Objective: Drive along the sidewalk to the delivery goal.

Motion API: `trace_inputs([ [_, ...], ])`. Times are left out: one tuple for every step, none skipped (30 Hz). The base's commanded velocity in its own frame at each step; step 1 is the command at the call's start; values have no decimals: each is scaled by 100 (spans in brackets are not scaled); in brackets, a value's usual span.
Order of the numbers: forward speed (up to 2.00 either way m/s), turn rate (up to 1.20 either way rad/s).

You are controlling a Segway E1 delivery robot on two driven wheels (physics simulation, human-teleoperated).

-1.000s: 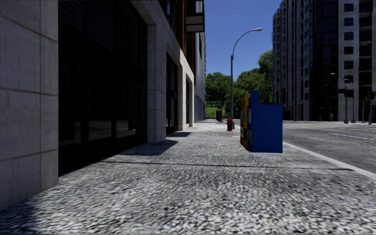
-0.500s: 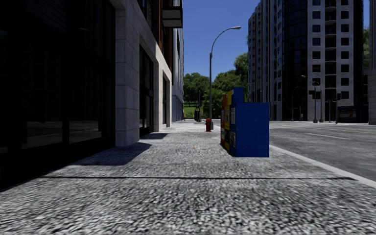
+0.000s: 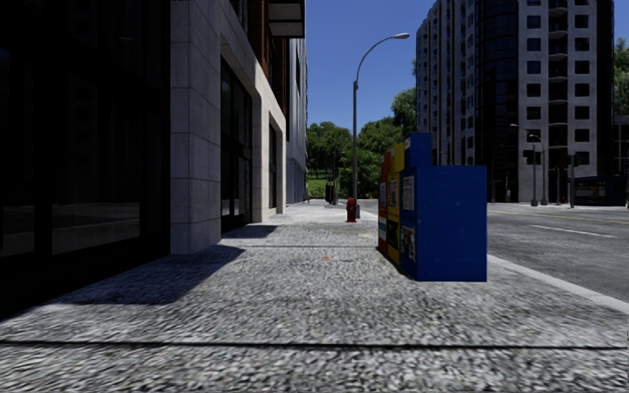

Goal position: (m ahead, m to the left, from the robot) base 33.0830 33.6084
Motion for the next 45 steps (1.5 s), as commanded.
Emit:
trace_inputs([
  [200,0],
  [200,0],
  [200,0],
  [200,0],
  [200,0],
  [200,0],
  [200,0],
  [200,0],
  [200,0],
  [200,0],
  [200,0],
  [200,0],
  [200,0],
  [200,0],
  [200,0],
  [200,0],
  [200,0],
  [200,0],
  [200,0],
  [200,0],
  [200,0],
  [200,0],
  [200,0],
  [200,0],
  [200,0],
  [200,0],
  [200,0],
  [200,0],
  [200,0],
  [200,0],
  [200,0],
  [200,0],
  [200,0],
  [200,0],
  [200,0],
  [200,0],
  [200,0],
  [200,0],
  [200,0],
  [200,0],
  [200,0],
  [200,0],
  [200,0],
  [200,0],
  [200,0],
])
